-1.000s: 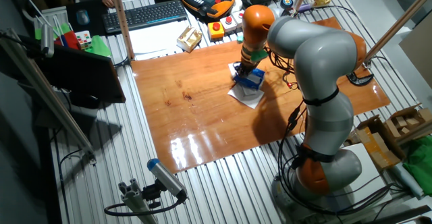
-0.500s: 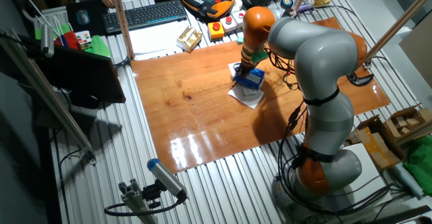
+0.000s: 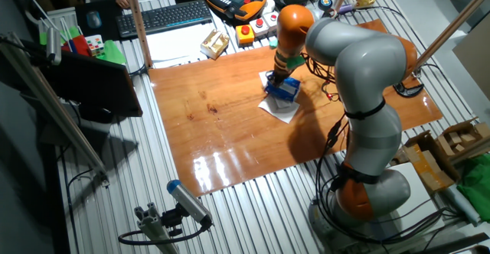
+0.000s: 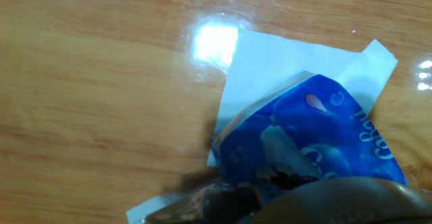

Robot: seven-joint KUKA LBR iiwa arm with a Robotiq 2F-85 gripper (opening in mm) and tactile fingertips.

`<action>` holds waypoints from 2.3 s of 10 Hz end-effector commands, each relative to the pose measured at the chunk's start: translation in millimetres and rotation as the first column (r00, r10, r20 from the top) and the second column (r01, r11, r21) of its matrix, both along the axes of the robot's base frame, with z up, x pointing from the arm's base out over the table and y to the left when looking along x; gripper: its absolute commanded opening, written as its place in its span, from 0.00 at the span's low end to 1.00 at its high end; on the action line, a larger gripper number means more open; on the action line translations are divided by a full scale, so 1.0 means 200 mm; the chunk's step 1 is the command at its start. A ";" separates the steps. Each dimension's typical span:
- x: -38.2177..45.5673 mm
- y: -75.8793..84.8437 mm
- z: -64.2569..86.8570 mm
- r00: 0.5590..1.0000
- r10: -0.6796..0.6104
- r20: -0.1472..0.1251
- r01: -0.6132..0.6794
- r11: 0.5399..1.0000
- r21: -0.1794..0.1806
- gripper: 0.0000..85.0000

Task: Pull out a napkin

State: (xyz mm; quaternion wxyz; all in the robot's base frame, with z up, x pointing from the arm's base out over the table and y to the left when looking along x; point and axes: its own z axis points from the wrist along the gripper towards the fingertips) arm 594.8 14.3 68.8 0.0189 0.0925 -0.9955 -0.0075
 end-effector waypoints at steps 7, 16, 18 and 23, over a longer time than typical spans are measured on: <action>-0.061 -0.05 0.24 0.999 -0.036 -0.022 0.037 0.999 0.020 0.01; -0.072 -0.10 0.33 0.999 -0.030 -0.023 0.031 0.999 0.019 0.01; -0.071 -0.10 0.32 0.999 -0.023 -0.024 0.023 1.000 0.015 0.01; -0.071 -0.10 0.32 0.999 -0.054 -0.002 0.054 0.999 -0.003 0.01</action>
